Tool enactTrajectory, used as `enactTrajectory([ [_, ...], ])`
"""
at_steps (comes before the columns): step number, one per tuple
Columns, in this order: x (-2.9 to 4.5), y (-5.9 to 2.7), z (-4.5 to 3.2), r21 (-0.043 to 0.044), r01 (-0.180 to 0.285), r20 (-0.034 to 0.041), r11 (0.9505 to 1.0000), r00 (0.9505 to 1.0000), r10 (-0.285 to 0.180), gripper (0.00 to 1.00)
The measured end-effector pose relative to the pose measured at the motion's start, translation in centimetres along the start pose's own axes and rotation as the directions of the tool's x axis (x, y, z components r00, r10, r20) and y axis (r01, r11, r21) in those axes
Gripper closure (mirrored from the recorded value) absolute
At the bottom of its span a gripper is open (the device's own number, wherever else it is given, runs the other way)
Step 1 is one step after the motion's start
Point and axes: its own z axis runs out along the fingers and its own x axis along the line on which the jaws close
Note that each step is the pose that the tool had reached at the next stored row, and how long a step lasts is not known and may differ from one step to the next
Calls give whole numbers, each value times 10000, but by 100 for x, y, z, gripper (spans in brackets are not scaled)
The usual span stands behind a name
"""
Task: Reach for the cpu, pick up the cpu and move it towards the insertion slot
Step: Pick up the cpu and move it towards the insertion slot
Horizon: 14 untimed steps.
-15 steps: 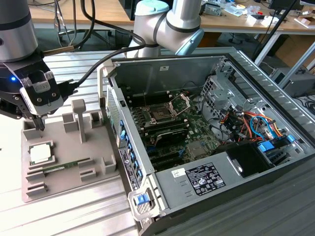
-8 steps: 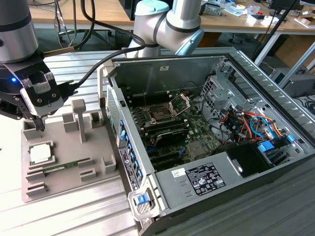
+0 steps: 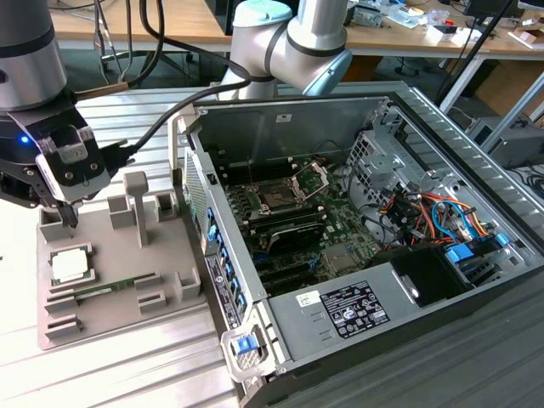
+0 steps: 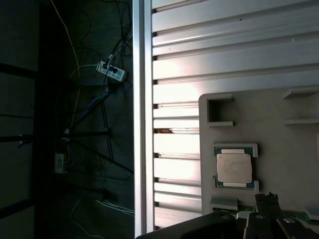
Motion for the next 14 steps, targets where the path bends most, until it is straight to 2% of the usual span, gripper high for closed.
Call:
enactTrajectory([
  [14, 0, 0, 33, 7, 0, 0, 10000, 10000, 0, 90],
])
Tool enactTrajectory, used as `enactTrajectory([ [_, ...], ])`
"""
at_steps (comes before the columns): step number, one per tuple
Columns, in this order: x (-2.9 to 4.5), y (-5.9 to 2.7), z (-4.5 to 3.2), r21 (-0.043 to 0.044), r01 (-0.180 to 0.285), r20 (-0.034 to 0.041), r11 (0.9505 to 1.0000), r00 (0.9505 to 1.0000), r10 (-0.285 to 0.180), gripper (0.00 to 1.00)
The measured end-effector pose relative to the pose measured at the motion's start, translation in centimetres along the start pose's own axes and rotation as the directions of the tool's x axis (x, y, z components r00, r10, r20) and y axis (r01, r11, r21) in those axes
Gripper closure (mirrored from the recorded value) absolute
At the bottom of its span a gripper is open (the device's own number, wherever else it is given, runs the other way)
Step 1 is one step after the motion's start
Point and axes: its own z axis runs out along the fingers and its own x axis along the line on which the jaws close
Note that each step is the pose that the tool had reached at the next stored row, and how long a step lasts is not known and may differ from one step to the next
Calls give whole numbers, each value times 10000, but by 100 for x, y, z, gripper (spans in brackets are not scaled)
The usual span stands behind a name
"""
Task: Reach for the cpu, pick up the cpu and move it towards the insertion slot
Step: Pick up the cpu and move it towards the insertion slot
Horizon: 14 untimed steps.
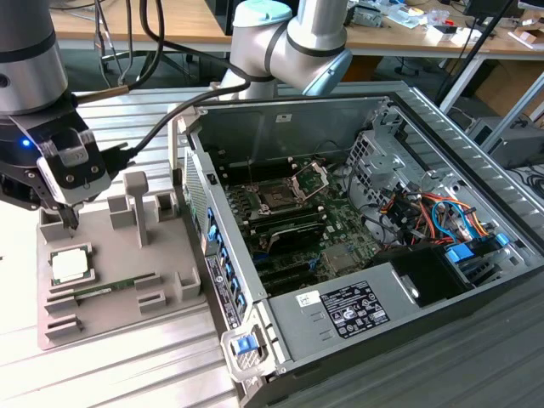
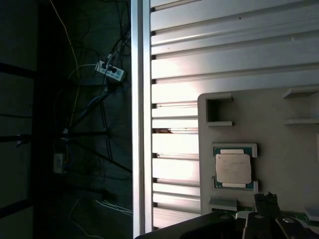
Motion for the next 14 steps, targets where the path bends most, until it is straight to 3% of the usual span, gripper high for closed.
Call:
enactTrajectory([
  [14, 0, 0, 39, 7, 0, 0, 10000, 10000, 0, 90],
])
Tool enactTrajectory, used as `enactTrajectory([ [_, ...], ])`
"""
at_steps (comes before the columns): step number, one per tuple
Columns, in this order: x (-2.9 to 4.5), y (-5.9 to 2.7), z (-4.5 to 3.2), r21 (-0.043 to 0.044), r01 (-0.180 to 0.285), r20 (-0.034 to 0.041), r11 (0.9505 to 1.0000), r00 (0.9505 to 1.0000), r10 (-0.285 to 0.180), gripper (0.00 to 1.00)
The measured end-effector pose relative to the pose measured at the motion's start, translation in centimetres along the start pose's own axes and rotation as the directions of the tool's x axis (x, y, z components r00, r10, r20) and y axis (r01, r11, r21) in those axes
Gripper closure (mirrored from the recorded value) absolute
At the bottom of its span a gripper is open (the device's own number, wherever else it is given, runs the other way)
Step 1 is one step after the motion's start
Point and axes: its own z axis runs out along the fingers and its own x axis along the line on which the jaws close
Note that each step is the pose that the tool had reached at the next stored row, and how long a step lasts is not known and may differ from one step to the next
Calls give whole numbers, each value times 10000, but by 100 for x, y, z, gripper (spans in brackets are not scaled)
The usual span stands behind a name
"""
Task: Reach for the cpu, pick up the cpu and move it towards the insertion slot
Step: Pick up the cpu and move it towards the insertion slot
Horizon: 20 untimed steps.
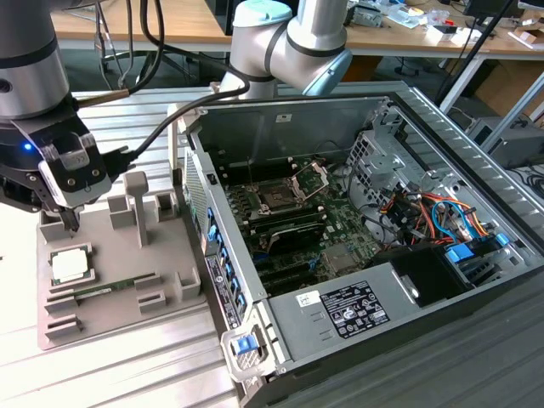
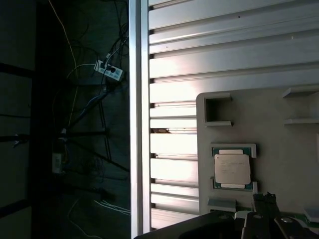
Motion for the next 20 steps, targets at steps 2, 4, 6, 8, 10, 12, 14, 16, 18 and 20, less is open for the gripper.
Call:
enactTrajectory([
  [2, 0, 0, 5, 1, 0, 0, 10000, 10000, 0, 90],
  [4, 0, 0, 10, 1, 1, 0, 10000, 10000, -1, 90],
  [6, 0, 0, 14, 2, 1, 0, 10000, 10000, -1, 90],
  [8, 0, 0, 19, 3, 0, 0, 10000, 10000, 0, 90],
  [10, 1, 0, 51, 7, 0, 0, 10000, 10000, 0, 90],
  [12, 2, 0, 53, 7, 0, 0, 10000, 10000, 0, 90],
  [14, 2, 0, 66, 6, 0, 1, 10000, 10000, 0, 90],
  [16, 2, 0, 69, 7, 0, 0, 10000, 10000, 0, 90],
  [18, 2, 0, 73, 7, 0, 0, 10000, 10000, 0, 90],
  [20, 2, -1, 77, 7, 0, 1, 10000, 10000, 0, 90],
])
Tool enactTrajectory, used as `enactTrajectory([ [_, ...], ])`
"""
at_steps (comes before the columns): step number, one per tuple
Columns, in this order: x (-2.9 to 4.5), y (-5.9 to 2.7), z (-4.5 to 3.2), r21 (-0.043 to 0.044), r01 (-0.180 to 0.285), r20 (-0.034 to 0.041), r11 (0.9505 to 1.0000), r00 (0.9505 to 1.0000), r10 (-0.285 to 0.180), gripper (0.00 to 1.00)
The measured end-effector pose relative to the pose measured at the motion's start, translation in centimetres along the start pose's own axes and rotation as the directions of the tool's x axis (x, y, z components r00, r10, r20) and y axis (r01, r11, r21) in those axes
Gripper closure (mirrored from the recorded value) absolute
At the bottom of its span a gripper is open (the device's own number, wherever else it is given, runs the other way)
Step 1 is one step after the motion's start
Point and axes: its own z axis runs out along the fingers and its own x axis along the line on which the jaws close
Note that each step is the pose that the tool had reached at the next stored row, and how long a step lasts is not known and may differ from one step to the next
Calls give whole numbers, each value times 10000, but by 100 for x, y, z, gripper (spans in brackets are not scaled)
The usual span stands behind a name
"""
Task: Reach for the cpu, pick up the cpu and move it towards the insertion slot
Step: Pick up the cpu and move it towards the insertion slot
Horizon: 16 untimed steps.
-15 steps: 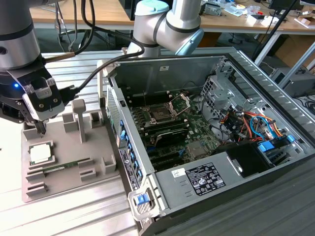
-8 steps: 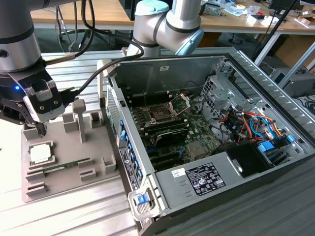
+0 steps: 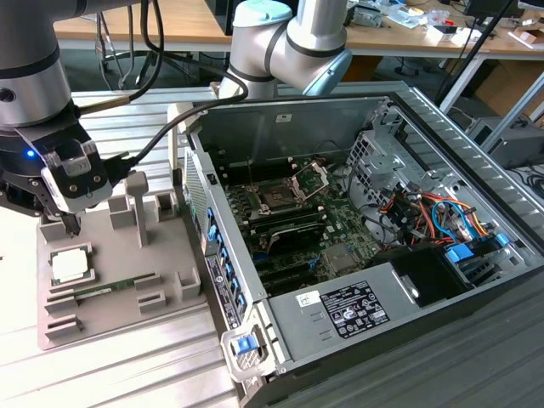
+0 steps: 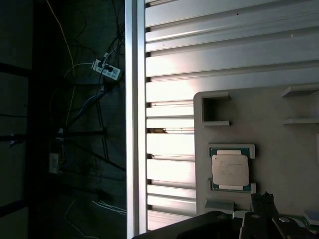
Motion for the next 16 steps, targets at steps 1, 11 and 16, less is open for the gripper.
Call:
enactTrajectory([
  [1, 0, 0, 2, 0, 0, -1, 10000, 10000, 0, 90],
  [11, 14, 1, 20, 0, -1, 0, 10000, 10000, 1, 90],
  [16, 47, 0, 23, 0, 0, 0, 10000, 10000, 0, 90],
])
